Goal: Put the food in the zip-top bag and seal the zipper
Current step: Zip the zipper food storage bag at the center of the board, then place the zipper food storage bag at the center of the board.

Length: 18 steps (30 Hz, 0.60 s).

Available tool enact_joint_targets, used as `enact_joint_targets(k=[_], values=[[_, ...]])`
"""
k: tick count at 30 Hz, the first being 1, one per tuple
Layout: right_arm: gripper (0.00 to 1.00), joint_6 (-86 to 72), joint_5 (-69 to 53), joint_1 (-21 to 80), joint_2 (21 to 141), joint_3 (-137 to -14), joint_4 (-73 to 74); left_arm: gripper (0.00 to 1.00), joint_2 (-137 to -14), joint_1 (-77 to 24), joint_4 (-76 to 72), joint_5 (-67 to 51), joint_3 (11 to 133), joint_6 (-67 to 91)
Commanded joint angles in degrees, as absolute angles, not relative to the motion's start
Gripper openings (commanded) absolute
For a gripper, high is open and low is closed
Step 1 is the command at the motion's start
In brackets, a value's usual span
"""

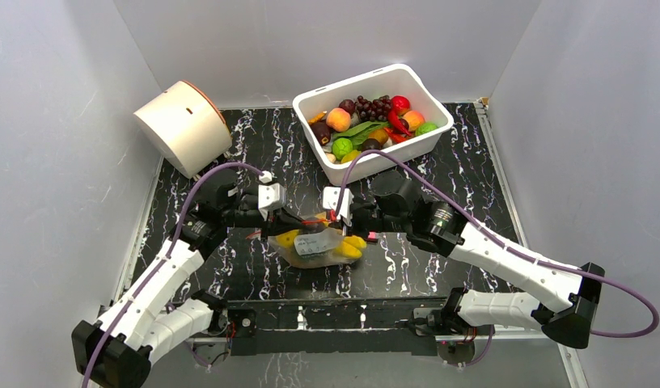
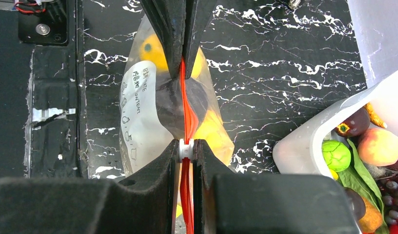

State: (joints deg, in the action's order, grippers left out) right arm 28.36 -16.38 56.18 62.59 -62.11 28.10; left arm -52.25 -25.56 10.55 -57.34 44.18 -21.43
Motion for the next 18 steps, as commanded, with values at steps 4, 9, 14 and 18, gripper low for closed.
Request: enact_joint_targets(k=[4, 9, 14, 18], values=[[0.0, 28.5, -14.0, 56.2, 60.6, -64.2, 25.2, 0.0, -49.2, -25.3, 12.5, -55.1, 45.6, -24.3], [0.0, 28.5, -9.3, 56.2, 58.9, -64.2, 27.9, 0.0, -48.2, -25.3, 14.1, -52.7, 46.0, -24.5], [0.0, 28.6, -3.5, 56.2, 56.5, -63.6, 31.5, 0.0, -46.5, -25.3, 15.7, -50.3, 45.7, -24.6], [0.0, 28.4, -0.9, 56.2, 54.7, -63.2, 33.2, 0.0, -45.6, -25.3, 16.4, -48.7, 45.6, -24.4]])
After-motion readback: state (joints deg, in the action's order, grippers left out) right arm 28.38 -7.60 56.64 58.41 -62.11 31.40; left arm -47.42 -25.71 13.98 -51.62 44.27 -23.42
